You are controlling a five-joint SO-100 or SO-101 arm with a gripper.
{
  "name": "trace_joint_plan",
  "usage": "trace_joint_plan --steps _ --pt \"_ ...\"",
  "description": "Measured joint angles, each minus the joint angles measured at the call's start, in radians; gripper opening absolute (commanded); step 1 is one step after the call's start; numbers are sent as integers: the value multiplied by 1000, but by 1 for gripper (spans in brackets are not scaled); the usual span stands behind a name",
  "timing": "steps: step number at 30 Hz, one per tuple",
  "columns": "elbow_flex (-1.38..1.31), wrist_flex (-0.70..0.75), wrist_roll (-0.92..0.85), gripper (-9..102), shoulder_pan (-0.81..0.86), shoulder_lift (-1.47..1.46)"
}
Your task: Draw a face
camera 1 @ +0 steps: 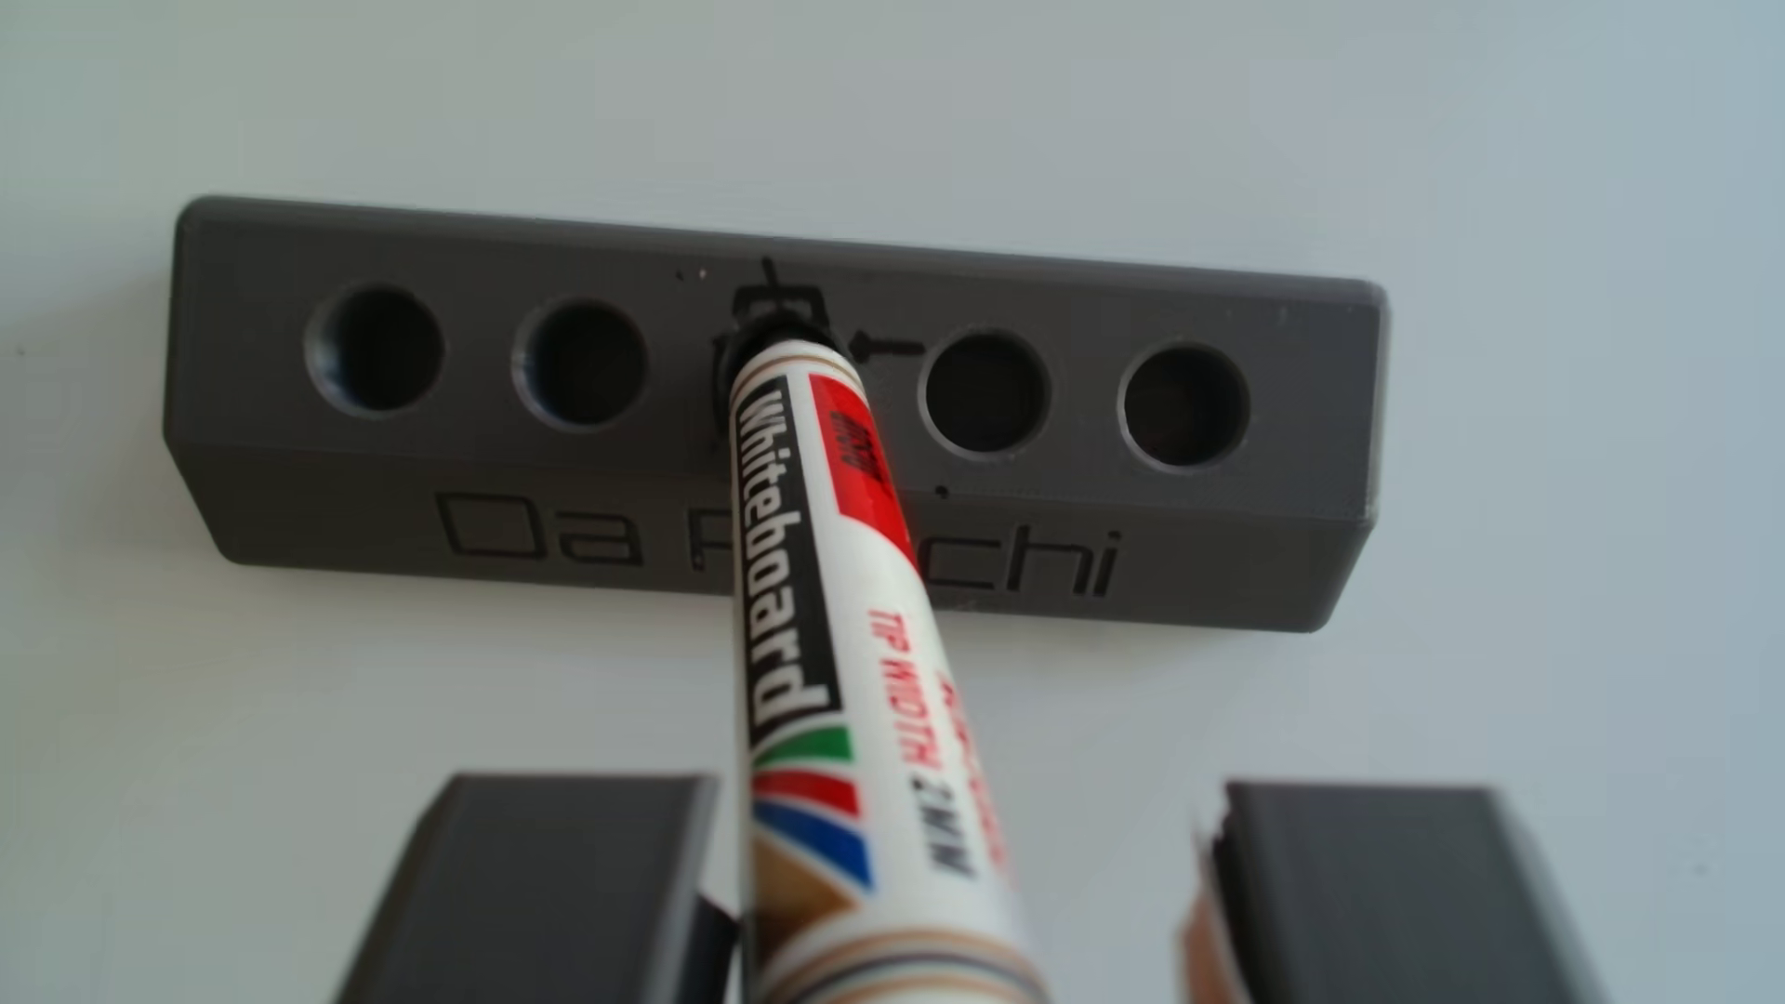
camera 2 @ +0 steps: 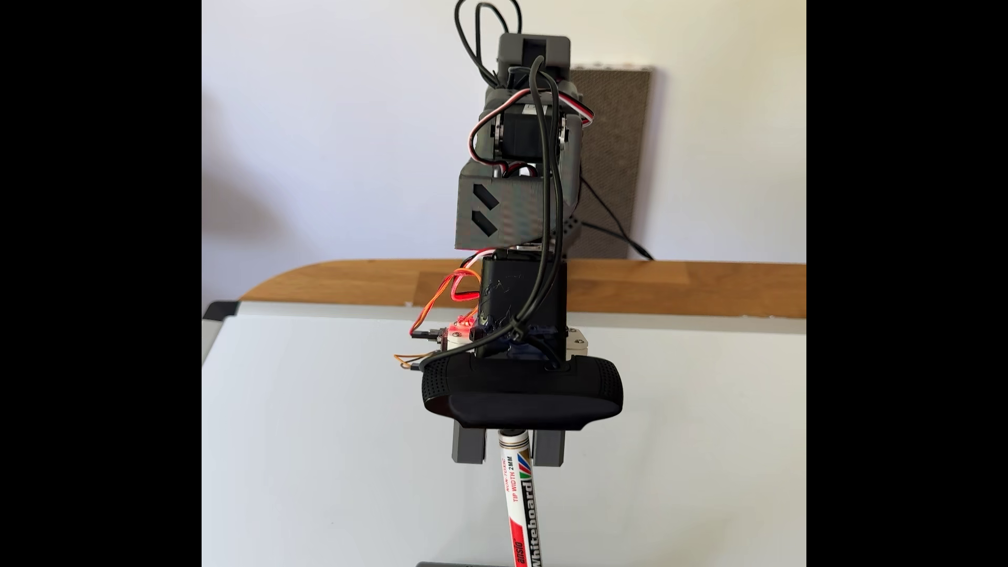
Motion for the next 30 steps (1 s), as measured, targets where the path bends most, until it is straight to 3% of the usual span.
trace_joint_plan --steps 30 --pt "0 11 0 84 -6 0"
